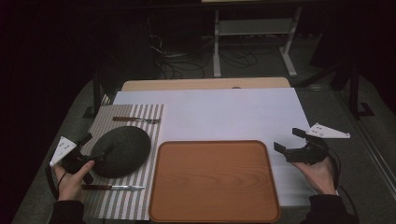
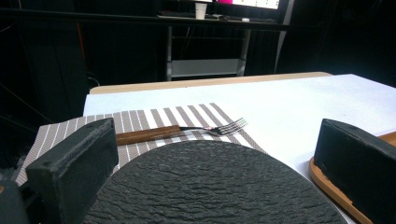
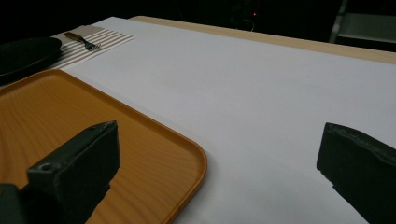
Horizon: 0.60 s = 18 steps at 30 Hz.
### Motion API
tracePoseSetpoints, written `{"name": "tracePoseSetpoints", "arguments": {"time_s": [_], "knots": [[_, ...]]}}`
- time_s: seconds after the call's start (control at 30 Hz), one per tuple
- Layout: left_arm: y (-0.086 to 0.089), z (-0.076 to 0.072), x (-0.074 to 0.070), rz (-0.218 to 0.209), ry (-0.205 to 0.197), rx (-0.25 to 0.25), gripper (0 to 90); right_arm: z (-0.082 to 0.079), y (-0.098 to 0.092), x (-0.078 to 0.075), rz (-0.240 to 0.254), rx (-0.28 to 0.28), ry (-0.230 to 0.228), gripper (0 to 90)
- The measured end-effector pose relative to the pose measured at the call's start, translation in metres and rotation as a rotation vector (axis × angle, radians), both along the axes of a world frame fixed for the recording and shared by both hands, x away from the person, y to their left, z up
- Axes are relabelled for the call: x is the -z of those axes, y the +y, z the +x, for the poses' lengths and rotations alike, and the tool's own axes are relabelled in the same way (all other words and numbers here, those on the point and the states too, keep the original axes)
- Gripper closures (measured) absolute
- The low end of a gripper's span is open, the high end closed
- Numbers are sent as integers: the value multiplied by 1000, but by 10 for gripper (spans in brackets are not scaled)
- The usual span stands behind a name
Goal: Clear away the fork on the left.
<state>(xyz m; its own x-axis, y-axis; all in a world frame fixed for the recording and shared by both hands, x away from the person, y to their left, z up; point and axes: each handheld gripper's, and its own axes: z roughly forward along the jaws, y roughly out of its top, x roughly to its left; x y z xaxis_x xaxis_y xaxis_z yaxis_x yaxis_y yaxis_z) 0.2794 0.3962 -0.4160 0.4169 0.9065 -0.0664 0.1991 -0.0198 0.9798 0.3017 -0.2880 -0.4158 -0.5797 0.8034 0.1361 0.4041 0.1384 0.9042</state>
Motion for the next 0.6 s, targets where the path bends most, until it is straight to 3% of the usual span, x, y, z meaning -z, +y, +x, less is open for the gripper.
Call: {"name": "tracePoseSetpoints", "arguments": {"time_s": [0.6], "knots": [[-2, -2, 0, 27, 3, 1, 0, -3, 2, -1, -15, -11, -9, 0]]}}
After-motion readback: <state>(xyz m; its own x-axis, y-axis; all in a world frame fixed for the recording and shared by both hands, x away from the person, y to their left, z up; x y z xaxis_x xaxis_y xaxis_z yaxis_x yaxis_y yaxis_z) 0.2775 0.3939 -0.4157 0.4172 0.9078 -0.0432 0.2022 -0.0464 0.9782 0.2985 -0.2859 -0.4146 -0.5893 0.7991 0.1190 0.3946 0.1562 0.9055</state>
